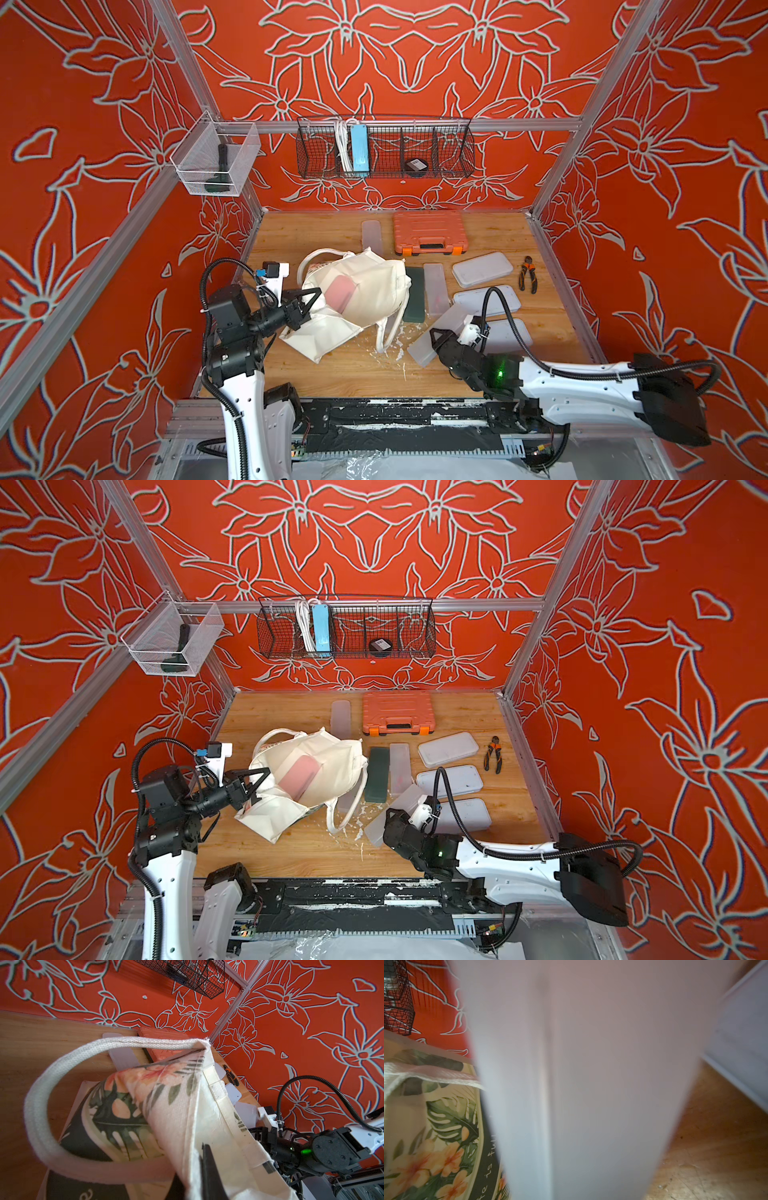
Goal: Take out the pencil case from the canvas bag
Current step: Place the pencil case at the center of the board.
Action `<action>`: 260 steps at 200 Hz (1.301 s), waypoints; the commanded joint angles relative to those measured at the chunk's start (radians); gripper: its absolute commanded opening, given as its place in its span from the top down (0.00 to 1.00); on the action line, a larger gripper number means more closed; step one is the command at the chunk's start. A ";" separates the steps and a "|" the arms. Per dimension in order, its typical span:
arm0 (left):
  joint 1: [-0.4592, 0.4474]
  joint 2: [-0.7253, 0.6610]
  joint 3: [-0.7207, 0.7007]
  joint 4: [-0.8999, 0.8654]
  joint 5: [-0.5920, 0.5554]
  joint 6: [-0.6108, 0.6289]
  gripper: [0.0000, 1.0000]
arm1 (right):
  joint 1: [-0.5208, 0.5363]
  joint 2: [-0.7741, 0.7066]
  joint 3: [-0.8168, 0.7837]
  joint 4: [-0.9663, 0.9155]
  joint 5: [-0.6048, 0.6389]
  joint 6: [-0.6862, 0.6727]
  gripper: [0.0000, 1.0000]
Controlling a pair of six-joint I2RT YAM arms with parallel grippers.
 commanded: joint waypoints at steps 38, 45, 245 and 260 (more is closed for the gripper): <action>0.007 -0.012 0.007 0.021 0.020 0.009 1.00 | 0.051 0.070 0.051 0.031 0.097 0.114 0.78; 0.006 -0.012 0.008 0.015 0.018 0.014 1.00 | 0.054 0.083 0.055 0.031 0.094 0.127 0.78; 0.007 -0.018 0.006 -0.017 0.015 0.042 1.00 | 0.080 0.348 0.105 0.154 0.045 0.338 0.73; 0.007 -0.018 0.006 -0.017 0.014 0.042 1.00 | 0.080 0.360 0.102 0.147 0.039 0.361 0.70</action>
